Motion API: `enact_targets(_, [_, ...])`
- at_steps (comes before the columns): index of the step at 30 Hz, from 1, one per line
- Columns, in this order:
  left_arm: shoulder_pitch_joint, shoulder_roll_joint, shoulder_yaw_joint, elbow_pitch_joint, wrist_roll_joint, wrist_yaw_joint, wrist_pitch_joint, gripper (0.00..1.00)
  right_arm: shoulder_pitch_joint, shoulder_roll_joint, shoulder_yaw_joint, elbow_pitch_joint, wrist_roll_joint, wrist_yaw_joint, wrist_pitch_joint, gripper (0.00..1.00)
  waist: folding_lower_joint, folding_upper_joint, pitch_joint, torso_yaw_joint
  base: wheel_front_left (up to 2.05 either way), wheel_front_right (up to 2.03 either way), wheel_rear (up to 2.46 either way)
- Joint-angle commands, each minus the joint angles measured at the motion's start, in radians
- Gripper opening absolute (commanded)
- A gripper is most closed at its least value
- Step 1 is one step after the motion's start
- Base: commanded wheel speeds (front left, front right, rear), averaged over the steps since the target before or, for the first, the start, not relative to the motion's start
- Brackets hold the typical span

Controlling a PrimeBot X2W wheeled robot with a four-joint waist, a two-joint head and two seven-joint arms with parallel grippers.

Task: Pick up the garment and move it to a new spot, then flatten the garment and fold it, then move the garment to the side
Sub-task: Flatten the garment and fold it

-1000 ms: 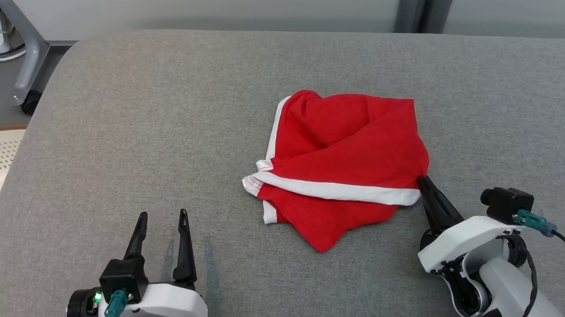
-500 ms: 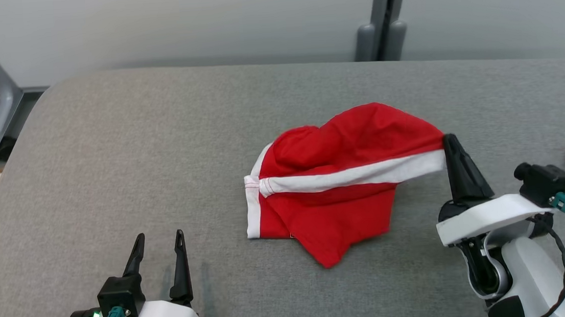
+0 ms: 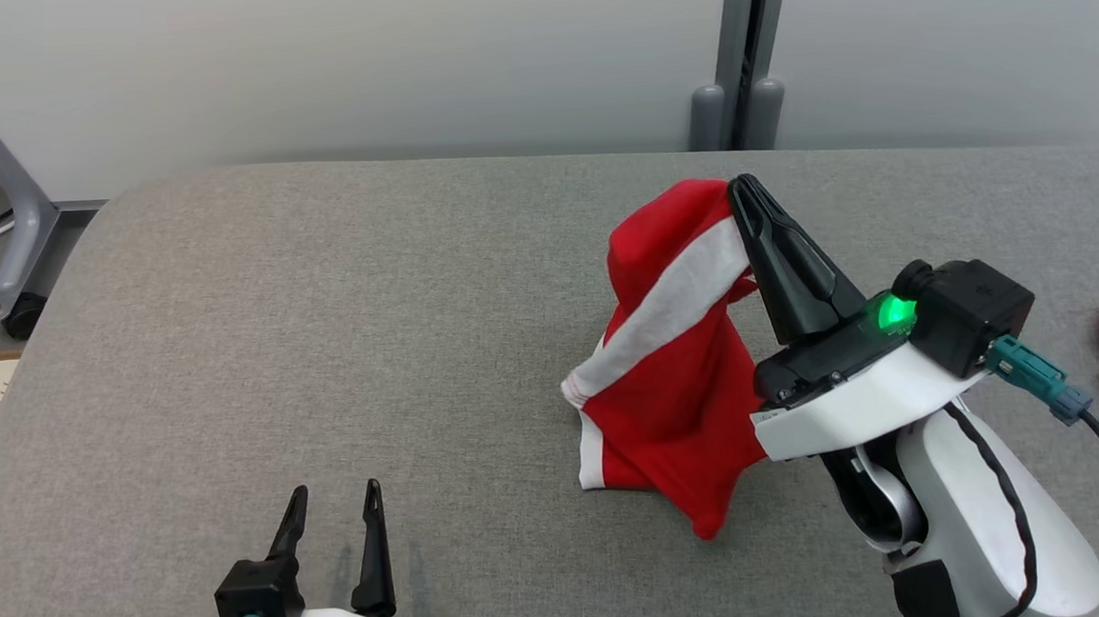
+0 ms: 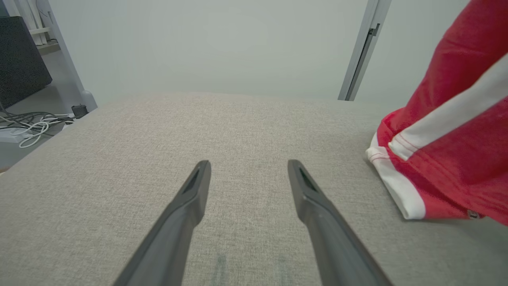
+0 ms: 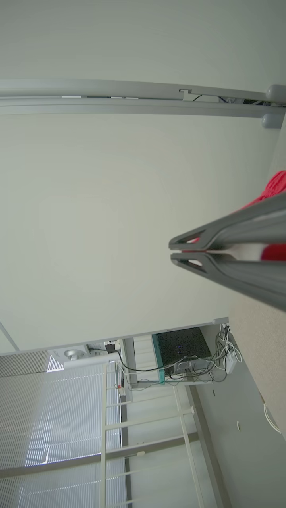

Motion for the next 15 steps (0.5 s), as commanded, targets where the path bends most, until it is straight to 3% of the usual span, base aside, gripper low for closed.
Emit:
enact_targets(1, [0.003,0.004,0.003,-0.001,0.003,0.0,-0.001,1.0,-0.01,-0.007,0.001,-0.014,0.007,0.0,-0.002,0.0,0.0,0.0,-0.004,0.012,0.0,0.0,0.0])
enact_targets(9, [0.031,0.004,0.017,0.017,0.015,-0.011,-0.001,1.0,-0.114,-0.007,-0.001,-0.093,0.045,0.0,-0.002,0.0,0.0,0.0,-0.029,0.039,0.0,0.0,0.0])
enact_targets(15, [0.031,0.004,0.003,0.018,0.0,-0.003,-0.001,1.0,-0.079,-0.006,-0.06,0.051,-0.087,0.0,-0.001,0.0,0.0,0.0,-0.03,0.03,0.0,0.0,0.0])
